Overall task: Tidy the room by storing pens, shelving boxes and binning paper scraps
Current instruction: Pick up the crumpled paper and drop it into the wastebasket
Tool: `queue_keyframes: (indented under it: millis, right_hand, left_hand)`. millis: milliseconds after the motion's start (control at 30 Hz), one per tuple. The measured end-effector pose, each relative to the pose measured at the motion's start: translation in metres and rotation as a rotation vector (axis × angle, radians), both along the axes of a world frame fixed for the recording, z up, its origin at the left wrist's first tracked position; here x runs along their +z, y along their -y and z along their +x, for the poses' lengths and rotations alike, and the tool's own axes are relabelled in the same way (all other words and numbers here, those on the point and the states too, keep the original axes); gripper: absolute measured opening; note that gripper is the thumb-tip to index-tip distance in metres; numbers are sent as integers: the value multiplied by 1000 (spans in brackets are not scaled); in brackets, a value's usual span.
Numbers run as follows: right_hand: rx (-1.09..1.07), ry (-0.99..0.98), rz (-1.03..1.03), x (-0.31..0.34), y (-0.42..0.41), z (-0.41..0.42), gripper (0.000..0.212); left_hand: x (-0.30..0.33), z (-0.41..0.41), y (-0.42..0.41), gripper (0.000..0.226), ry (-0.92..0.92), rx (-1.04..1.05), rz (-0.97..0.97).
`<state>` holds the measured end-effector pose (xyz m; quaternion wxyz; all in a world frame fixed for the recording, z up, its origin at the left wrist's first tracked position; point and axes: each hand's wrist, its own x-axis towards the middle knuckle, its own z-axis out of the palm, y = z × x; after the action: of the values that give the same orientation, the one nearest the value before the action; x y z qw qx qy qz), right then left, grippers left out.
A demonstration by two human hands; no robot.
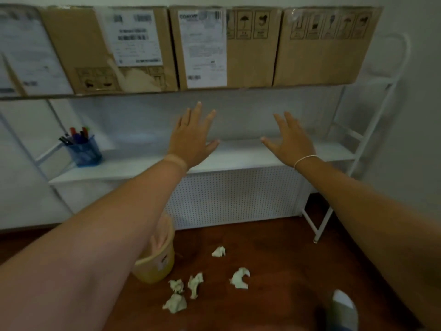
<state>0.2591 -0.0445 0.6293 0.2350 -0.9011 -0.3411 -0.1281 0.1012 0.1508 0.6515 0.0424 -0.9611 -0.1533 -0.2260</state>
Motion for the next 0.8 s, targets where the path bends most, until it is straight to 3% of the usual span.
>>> queue_keyframes:
  millis: [333,567,800]
  right_hand:
    - [58,-297,-104,-147,-16,-112,81]
    - [6,-488,-263,-263,-16,-158,78]
    - [-21,-651,-299,-396,-10,-191,81]
  left_hand:
    - [-138,-91,-14,70,-301,49,-240]
    - [-254,-115,-17,71,-485,57,-395]
    - [-381,-131,-26,71,-631,102,-469]
